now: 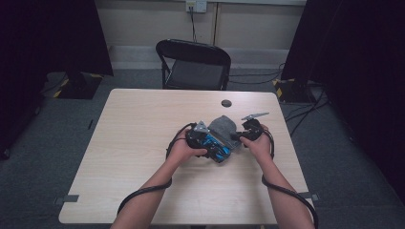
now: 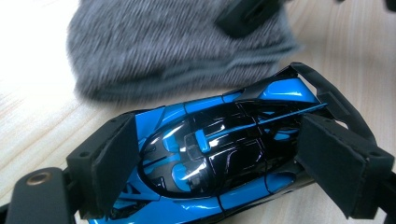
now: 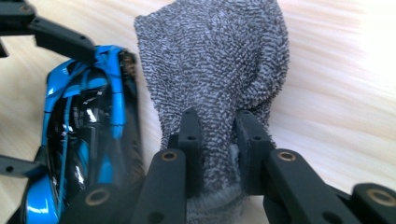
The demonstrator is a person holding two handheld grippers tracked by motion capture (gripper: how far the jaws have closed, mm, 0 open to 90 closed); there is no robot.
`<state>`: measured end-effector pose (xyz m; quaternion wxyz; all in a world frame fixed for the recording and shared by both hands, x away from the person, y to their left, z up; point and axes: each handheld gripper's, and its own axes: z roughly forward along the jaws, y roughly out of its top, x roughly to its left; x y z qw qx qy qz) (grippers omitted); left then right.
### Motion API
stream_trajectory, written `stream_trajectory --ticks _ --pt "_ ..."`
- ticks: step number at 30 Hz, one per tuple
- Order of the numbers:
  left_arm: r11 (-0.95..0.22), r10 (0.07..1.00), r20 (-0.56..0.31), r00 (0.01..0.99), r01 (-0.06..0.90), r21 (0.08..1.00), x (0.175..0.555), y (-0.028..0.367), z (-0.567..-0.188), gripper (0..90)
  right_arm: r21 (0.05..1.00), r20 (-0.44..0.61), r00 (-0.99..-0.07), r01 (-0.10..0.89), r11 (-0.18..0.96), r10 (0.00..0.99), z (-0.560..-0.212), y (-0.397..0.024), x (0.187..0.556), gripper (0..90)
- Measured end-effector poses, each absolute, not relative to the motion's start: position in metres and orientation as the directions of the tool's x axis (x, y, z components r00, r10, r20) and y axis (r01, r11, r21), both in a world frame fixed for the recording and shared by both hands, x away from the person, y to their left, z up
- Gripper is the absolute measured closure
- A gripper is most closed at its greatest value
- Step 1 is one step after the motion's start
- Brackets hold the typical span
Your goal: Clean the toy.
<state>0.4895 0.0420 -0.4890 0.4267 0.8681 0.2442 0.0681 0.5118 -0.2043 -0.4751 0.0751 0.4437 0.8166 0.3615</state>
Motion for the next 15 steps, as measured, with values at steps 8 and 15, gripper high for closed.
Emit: stream_trajectory --ticks 8,15 --pt "-0.520 0.481 -0.094 0.872 0.370 0.770 0.4907 0.0412 -0.4885 12.9 0.641 0.199 -0.644 0.656 0.398 0.739 -0.4797 -0.1913 0.5155 74.6" --pt "-0.518 0.481 -0.095 0.871 0.370 0.771 0.4908 0.0415 -0.4886 12.9 0.643 0.204 -0.653 0.651 0.404 0.729 -0.4809 -0.2005 0.5101 74.6"
